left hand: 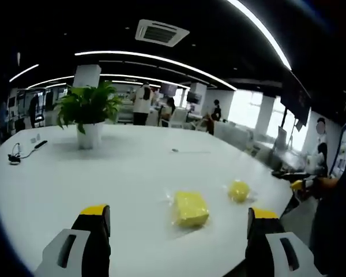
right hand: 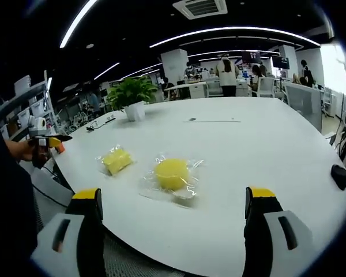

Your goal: Compare the silicone blocks by pressing each to a similar depth, holding the contact briefly, and releasing to observe deformation and rebound differences across the visible hardness samples.

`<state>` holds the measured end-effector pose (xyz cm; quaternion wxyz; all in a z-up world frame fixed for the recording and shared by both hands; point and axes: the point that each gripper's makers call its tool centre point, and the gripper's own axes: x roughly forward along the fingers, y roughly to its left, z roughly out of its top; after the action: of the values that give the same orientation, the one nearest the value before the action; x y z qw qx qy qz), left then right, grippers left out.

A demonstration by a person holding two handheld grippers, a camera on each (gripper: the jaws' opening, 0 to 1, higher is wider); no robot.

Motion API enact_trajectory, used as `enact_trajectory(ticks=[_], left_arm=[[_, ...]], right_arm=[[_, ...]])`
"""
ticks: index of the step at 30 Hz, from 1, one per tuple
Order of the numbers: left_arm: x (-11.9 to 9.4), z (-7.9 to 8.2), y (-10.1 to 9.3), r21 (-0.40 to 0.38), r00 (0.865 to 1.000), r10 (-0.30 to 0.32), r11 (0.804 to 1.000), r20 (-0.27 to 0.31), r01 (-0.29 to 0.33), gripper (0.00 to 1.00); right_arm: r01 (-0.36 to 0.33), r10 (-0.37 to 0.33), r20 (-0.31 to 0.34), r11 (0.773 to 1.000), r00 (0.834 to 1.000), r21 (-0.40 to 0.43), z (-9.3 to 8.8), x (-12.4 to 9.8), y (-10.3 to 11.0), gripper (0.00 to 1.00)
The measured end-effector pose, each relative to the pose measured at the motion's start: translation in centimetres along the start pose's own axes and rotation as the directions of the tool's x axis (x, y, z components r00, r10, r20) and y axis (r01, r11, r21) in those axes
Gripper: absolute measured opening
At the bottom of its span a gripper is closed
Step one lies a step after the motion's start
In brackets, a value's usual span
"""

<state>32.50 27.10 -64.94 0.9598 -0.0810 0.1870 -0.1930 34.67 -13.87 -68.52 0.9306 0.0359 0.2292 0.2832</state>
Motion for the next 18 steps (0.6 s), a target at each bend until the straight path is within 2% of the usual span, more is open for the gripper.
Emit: enact_trajectory(ticks=[3,6,9,11,13,14,16,18], left_arm=[[0.1,0.6,-0.2,0.022,1.0,-0.004,1.0,0.025,0.004,1.0],[0.3,0.4,0.1,0.003,1.0,-0.002,1.0,-0.008,0.003,1.0],[0.2,0.4,0.3,0.006,1.0,0.005,1.0,-0.013,-0.005,1.0],[0.2,0.3,0.1,-0.003,1.0,-0.011,1.0,-0.015,0.011,1.0],[0.3,0.0,-0.1,0.017,0.999,-0.017,1.0,-0.03,0.018,1.0],[0.2,-0.2,-0.1,0.053,0.999,-0.013,0.998,-0.044,0.016,1.0],[0.2,-1.0,-0.1,0.057,0.997,-0.014,0.998,-0.078,0.019,1.0],[-0.1,-0.9,0.1,0.065,0.998,0.0,0.998,-0.064,0.004,1.0]], right_arm=[[-0.007,0.007,-0.001,1.0,1.0,-0.002,0.2,0.3,-0.2,0.96],[-0.017,0.016,-0.01,1.0,1.0,-0.018,0.2,0.4,-0.3,0.96],[-0.018,0.018,-0.016,1.0,1.0,-0.023,0.1,0.5,-0.5,0.96],[-0.012,0.012,-0.023,1.0,1.0,-0.026,-0.2,0.5,-0.8,0.97],[-0.001,0.0,-0.023,0.999,1.0,-0.039,-0.3,0.4,-1.0,0.97],[-0.004,0.003,-0.019,0.999,1.0,-0.037,-0.3,0.4,-1.0,0.97],[-0.01,0.01,-0.02,0.999,1.0,-0.034,-0.2,0.3,-0.7,0.97],[-0.017,0.016,-0.022,0.998,1.0,-0.06,0.0,0.2,-0.7,0.97]])
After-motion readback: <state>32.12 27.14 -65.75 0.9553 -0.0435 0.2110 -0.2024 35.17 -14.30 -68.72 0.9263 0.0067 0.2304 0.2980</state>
